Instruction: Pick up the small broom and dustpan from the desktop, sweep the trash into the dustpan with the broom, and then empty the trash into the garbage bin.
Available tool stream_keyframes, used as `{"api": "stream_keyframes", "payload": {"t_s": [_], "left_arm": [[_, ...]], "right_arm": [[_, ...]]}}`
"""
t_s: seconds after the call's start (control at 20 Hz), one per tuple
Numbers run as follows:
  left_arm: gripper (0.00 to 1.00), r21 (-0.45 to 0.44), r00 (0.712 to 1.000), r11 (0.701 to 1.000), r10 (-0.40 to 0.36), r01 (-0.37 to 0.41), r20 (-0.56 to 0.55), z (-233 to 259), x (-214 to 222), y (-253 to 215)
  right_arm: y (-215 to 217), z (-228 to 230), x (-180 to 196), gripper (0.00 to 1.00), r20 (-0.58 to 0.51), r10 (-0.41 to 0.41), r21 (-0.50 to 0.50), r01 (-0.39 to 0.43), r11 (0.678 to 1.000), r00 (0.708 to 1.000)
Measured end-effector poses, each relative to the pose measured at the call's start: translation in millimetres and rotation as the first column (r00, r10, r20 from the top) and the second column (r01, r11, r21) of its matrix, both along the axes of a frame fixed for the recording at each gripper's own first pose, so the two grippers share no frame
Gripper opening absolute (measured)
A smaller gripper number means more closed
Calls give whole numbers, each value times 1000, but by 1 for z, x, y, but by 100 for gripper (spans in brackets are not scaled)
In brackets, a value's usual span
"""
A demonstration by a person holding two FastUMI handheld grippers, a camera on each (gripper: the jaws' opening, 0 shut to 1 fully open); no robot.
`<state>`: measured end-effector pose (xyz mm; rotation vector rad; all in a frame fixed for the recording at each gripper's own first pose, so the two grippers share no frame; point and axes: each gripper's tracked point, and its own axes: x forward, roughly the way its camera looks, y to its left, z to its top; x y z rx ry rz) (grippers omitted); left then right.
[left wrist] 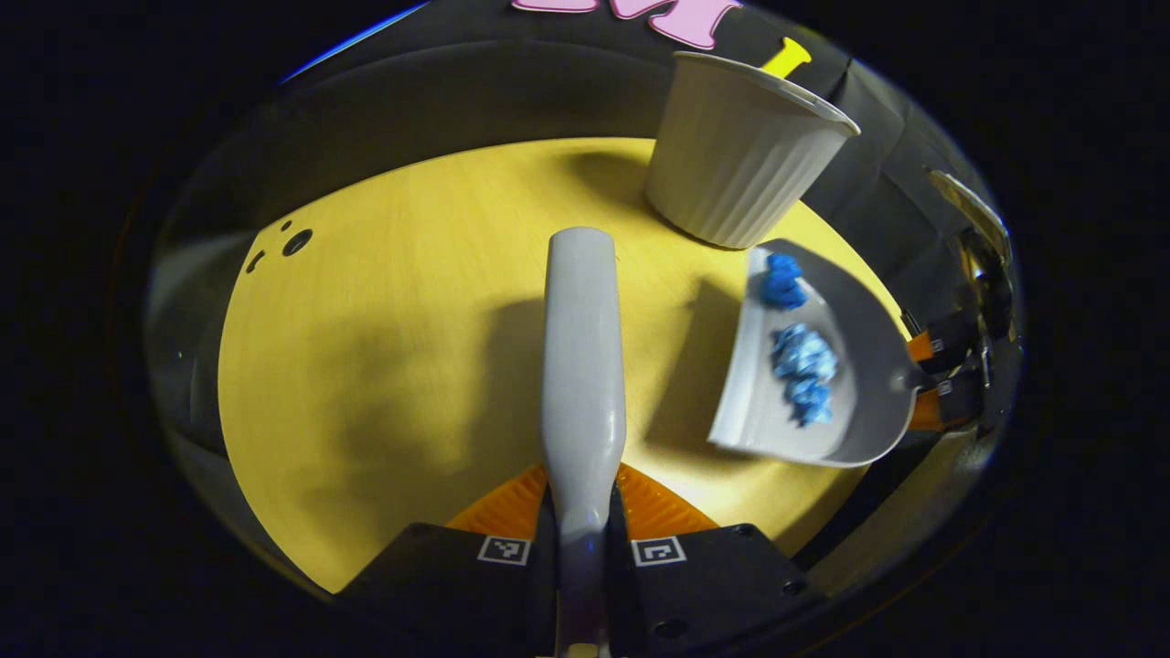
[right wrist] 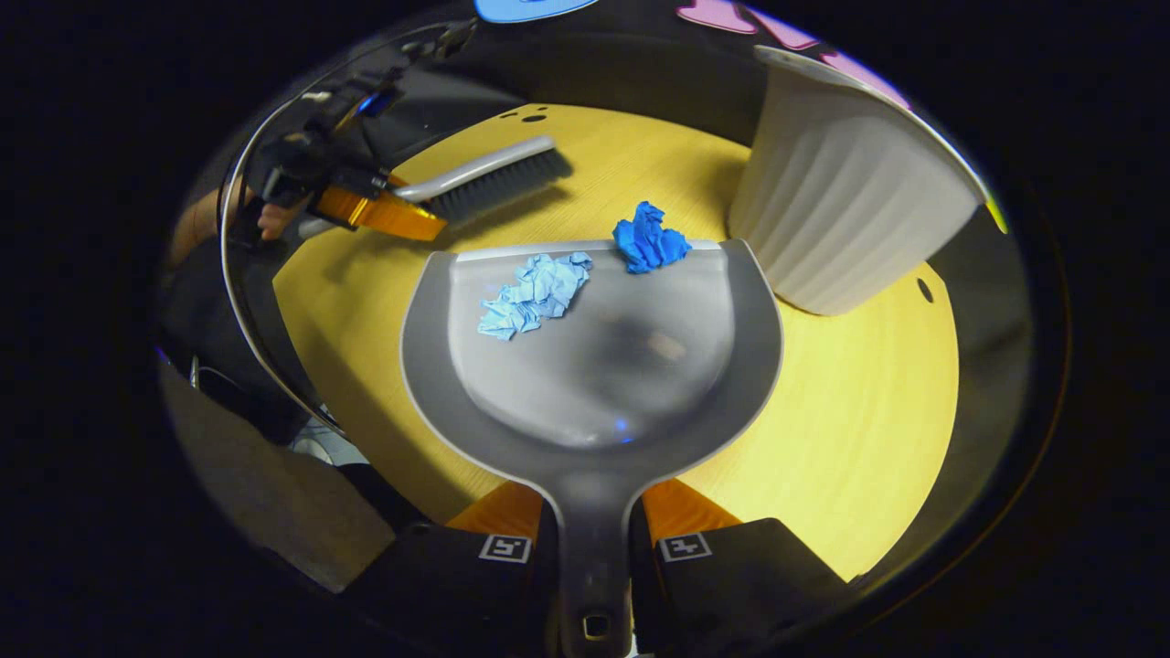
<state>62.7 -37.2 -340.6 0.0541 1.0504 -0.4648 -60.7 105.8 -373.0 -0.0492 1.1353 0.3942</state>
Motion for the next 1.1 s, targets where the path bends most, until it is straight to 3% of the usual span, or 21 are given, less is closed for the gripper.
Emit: {"api": "stream_keyframes", "payload": {"t_s": [0.4, 0.65, 1.0, 1.05, 1.1], "left_arm": [[26, -14, 999, 999, 33, -33, 0, -11, -14, 16], [26, -30, 999, 999, 33, -33, -9, -26, -24, 20], [26, -29, 999, 998, 46, -47, -12, -35, -31, 30], [29, -29, 999, 998, 49, -50, -13, -37, -32, 31], [26, -30, 998, 998, 54, -54, -16, -39, -33, 32]], "right_arm": [[9, 24, -12, 36, -24, -161, -42, 160, 986, 987], [23, 30, -13, 36, -62, -282, -42, 280, 959, 957], [19, 19, 5, 36, 15, -352, -109, 351, 930, 936], [19, 16, 7, 36, 19, -352, -121, 352, 928, 936], [21, 12, 10, 36, 32, -354, -133, 355, 925, 935]]}}
